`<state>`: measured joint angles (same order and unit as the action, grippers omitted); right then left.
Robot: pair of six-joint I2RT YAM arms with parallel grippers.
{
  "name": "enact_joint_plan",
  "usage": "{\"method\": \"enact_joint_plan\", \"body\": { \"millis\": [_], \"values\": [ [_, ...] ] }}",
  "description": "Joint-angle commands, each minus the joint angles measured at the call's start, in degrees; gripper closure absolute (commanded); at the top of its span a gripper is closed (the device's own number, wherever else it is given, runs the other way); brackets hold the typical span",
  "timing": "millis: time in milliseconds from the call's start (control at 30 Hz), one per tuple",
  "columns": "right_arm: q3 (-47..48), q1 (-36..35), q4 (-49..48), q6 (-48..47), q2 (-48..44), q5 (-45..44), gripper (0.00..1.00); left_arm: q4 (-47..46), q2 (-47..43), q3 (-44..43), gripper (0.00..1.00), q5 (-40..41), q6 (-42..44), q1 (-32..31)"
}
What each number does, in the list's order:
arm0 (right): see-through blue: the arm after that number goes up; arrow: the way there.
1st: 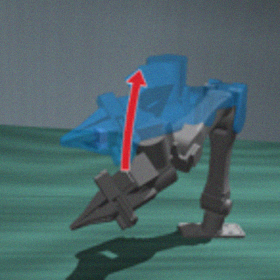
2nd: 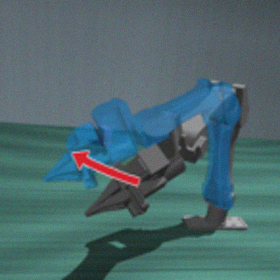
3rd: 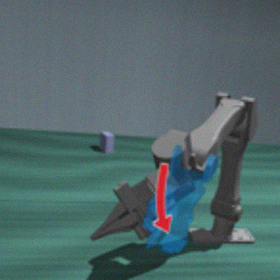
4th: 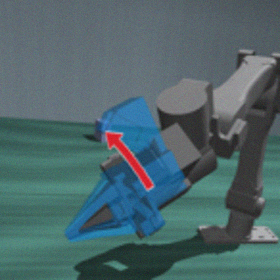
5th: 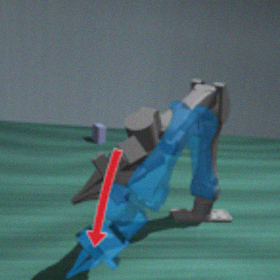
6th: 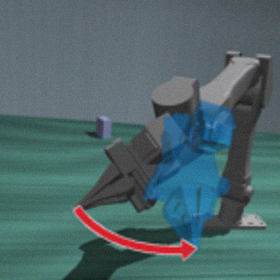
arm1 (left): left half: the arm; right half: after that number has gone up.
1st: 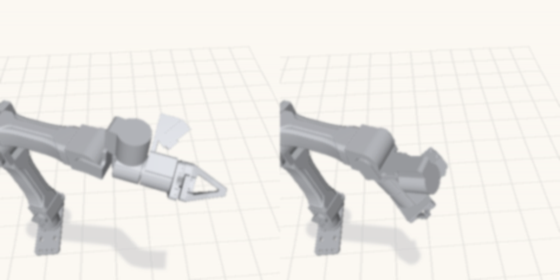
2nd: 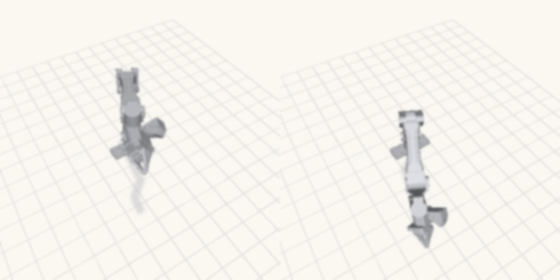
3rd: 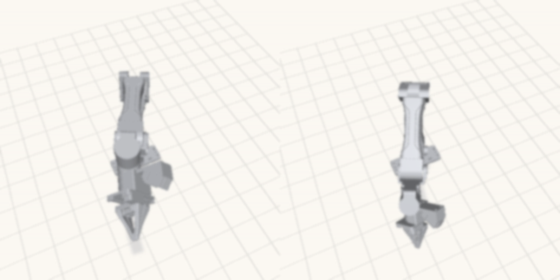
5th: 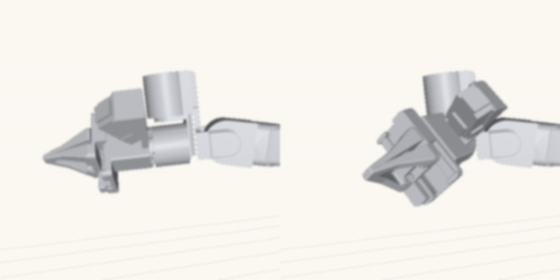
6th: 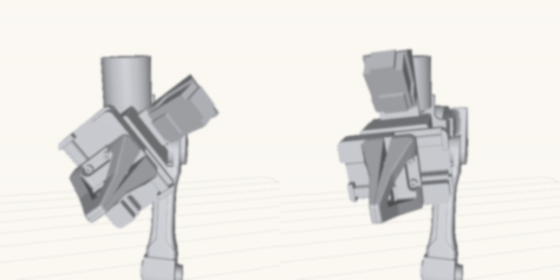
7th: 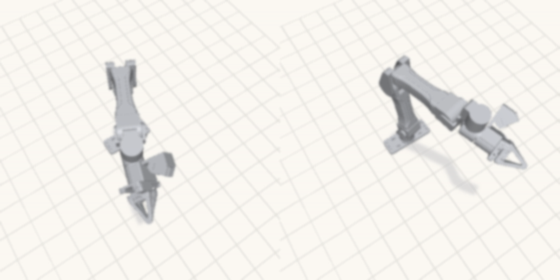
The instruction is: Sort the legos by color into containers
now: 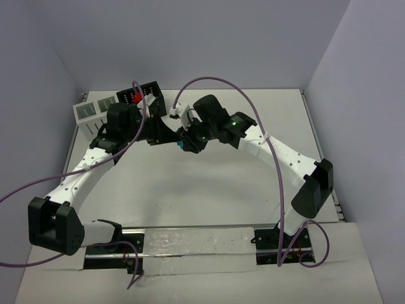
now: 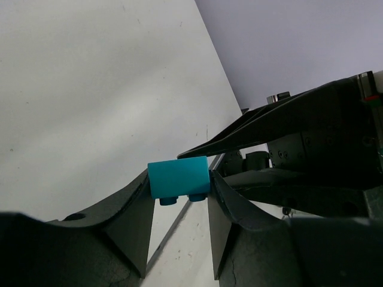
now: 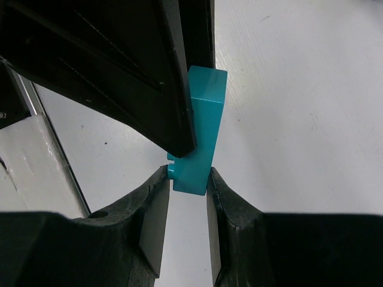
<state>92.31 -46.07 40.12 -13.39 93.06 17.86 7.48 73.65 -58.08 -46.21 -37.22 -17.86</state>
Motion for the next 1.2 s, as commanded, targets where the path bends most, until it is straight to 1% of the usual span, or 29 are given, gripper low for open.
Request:
{"method": "enact_joint_plan", "body": {
  "millis": [0,33,67,133,200,233,267,333,400,467,533,567,633,733,800,1000,1167],
  "values": [
    [2.56,-0.65,-1.09,-0.68,-1.12,-0.02,0.65,0.21,-0.08,-1.55,0.96,1.21,1.76,1.87],
    [2.49,-0.65,-0.97,-0.68,-1.2,-0.11,0.45,0.79,-0.33,-1.82,1.0,1.13,2.35,2.98],
    [2.37,-0.64,-0.99,-0.54,-1.36,-0.17,0.34,1.48,-0.5,-2.06,1.0,1.0,2.93,4.49],
    [1.77,-0.54,-1.81,0.04,-1.84,-0.58,0.0,2.66,-1.22,-2.21,1.0,0.82,4.15,6.96],
    [1.21,-0.22,-2.21,0.47,-2.24,-0.46,0.0,4.33,-1.85,-2.38,1.0,0.71,6.26,10.64],
    [1.11,0.05,-2.39,0.83,-2.38,-0.06,0.0,5.88,-2.23,-2.6,1.0,1.13,8.93,12.43],
    [0.94,0.53,-2.5,1.25,-2.44,0.82,0.0,8.0,-2.74,-3.08,1.0,2.05,12.77,16.27],
    [0.91,1.35,-2.56,1.78,-2.35,1.32,0.0,10.39,-3.24,-4.34,1.0,3.89,15.44,21.02],
    [0.59,2.06,-2.99,2.4,-2.35,2.0,0.0,14.22,-2.85,-7.3,1.0,8.89,23.91,25.32],
    [0.26,3.28,-3.32,2.87,-2.06,2.53,0.0,15.88,-0.26,-12.03,1.0,12.59,30.05,30.78],
    [0.21,4.32,-3.47,3.21,-1.63,2.88,0.0,16.69,3.74,-17.1,1.0,14.95,32.16,34.83],
    [0.13,5.14,-3.73,3.54,-1.56,3.14,0.0,16.97,5.1,-18.73,1.0,14.85,33.37,37.59],
    [-0.64,6.41,-4.26,3.89,-1.46,3.51,0.0,17.8,10.0,-23.72,1.0,16.36,34.88,40.29],
    [-2.31,8.79,-5.92,4.46,-1.19,4.81,0.0,19.5,17.64,-30.84,1.0,18.84,37.11,41.76],
    [-3.33,10.64,-6.84,4.9,-0.82,5.55,0.0,18.71,20.51,-32.95,1.0,20.89,39.26,41.89],
    [-5.49,13.6,-7.78,4.86,-0.23,6.95,0.0,15.59,29.35,-38.91,1.0,25.43,39.6,41.95],
    [-5.74,14.87,-7.86,4.86,0.47,8.07,0.0,13.27,33.34,-41.25,1.0,28.1,40.22,41.95]
  ]
}}
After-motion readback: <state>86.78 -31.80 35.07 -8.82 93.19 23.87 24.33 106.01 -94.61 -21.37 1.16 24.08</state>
